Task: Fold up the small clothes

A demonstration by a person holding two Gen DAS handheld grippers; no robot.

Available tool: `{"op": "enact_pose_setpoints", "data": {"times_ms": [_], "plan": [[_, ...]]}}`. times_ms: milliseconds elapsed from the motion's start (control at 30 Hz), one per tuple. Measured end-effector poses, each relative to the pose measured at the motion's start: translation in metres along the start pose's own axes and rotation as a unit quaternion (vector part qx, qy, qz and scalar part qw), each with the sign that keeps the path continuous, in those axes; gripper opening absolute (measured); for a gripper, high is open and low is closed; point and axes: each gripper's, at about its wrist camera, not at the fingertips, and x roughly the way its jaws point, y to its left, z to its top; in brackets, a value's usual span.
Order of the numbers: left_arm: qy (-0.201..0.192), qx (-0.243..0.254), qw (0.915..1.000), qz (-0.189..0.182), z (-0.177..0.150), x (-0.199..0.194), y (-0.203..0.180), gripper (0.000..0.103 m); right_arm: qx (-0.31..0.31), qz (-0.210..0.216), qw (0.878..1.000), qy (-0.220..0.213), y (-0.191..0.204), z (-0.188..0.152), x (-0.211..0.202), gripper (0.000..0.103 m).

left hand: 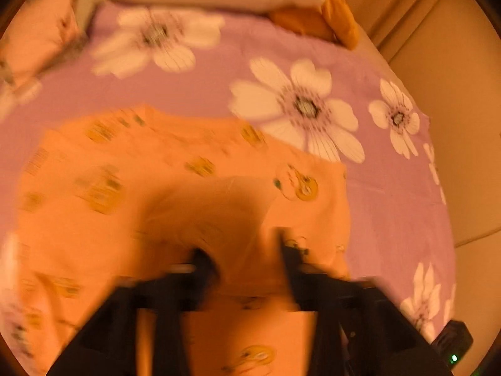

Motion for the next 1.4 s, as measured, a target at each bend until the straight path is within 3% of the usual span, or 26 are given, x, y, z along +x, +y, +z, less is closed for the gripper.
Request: {"op": "enact_pose_setpoints", "data": {"times_ms": [33,133,200,267,300,367,433,533,600,700,767,867,1033,1133,1233,1267,1333,1400], "plan": [[-0.011,0.021,0.9997,0.008,0.001,-0.014,0.001,0.079,-0.013,-0.003,1.000,0.000,0.007,-0.001,0.002,0.066],[-0.066,0.060,0.9960,-0.004,-0.011,-0.062,0.025,0.079,-0.036,-0.013,0.999,0.000,0.012,0.000,0.006,0.067],[-0.113,0.049,0.9921,0.024,-0.027,-0.087,0.053,0.081,-0.046,-0.017,0.999,0.001,0.013,0.000,0.007,0.067],[-0.159,-0.009,0.9836,0.084,-0.041,-0.102,0.092,0.082,-0.040,-0.014,0.999,0.001,0.003,0.003,0.005,0.067],[-0.161,-0.048,0.9810,0.098,-0.048,-0.104,0.117,0.082,-0.034,-0.014,0.999,0.001,0.001,0.004,0.005,0.068],[-0.123,-0.080,0.9863,0.075,-0.056,-0.096,0.152,0.082,-0.034,-0.014,0.999,-0.001,-0.003,0.003,0.002,0.068],[-0.103,-0.123,0.9852,0.061,-0.068,-0.085,0.188,0.082,-0.043,-0.018,0.999,0.000,0.000,0.001,0.002,0.069],[-0.061,-0.168,0.9771,0.115,-0.080,-0.056,0.223,0.082,-0.052,-0.028,0.998,0.000,0.004,0.001,0.003,0.071],[-0.022,-0.152,0.9787,0.136,-0.083,-0.033,0.224,0.082,-0.061,-0.034,0.998,0.002,0.007,0.001,0.005,0.073],[-0.055,-0.076,0.9807,0.171,-0.079,-0.025,0.196,0.079,-0.075,-0.054,0.996,0.000,0.012,0.001,0.008,0.074],[-0.044,-0.066,0.9822,0.170,-0.077,-0.018,0.185,0.067,-0.088,-0.067,0.994,0.000,0.016,-0.001,0.009,0.074],[-0.040,-0.039,0.9774,0.204,-0.082,-0.016,0.176,0.065,-0.105,-0.081,0.991,-0.001,0.019,-0.003,0.010,0.074],[-0.034,-0.095,0.9765,0.191,-0.100,-0.038,0.204,0.064,-0.096,-0.074,0.993,0.000,0.014,-0.002,0.006,0.074],[-0.032,-0.127,0.9824,0.133,-0.096,-0.051,0.214,0.060,-0.088,-0.067,0.994,0.001,0.012,-0.002,0.005,0.074],[-0.059,-0.137,0.9873,0.056,-0.075,-0.048,0.210,0.060,-0.082,-0.069,0.994,0.001,0.013,-0.001,0.006,0.074],[-0.054,-0.134,0.9873,0.066,-0.067,-0.038,0.206,0.060,-0.084,-0.071,0.994,0.001,0.014,-0.002,0.006,0.074],[-0.012,-0.111,0.9863,0.122,-0.060,-0.008,0.196,0.060,-0.089,-0.075,0.993,0.002,0.016,-0.002,0.006,0.074],[-0.057,-0.060,0.9830,0.164,-0.065,-0.003,0.179,0.062,-0.082,-0.071,0.994,0.004,0.017,0.000,0.002,0.074]]}}
